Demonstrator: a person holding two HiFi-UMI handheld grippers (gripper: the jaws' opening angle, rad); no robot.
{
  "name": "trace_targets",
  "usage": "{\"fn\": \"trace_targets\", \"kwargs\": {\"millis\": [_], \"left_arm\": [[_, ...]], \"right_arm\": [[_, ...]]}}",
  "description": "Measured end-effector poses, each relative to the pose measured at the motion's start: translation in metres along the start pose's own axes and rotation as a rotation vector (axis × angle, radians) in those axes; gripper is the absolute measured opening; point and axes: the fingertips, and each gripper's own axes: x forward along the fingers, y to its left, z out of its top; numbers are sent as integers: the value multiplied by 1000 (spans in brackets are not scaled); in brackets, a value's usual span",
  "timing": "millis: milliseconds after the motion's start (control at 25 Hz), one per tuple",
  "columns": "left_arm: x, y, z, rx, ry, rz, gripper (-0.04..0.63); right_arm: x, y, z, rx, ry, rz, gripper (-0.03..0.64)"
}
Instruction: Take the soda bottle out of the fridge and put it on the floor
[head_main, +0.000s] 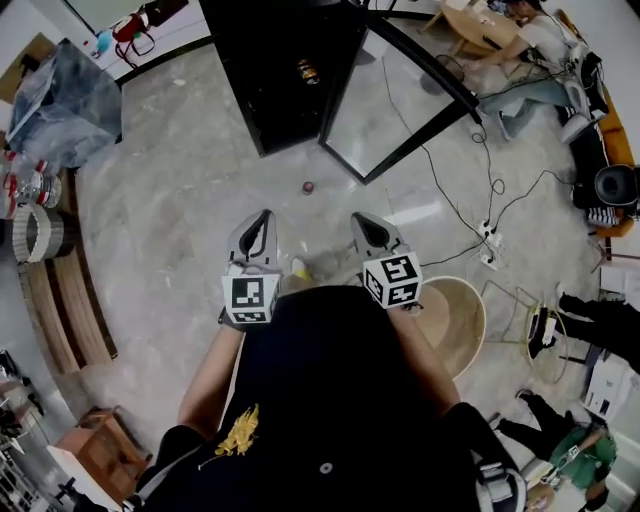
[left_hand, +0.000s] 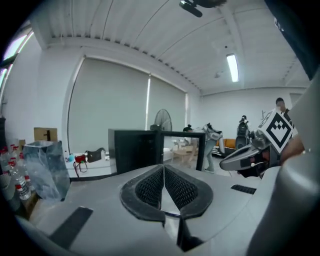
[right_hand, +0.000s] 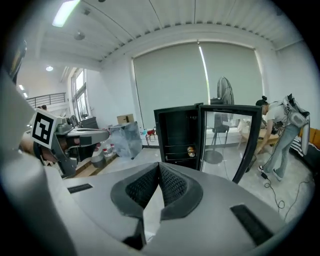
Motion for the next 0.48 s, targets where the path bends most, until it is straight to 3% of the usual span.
{"fn": "trace_targets", "kwargs": {"millis": [480], "left_arm": [[13, -20, 27, 68, 19, -41, 20]], "right_arm": [[-18, -39, 27, 29, -109, -45, -6]]}}
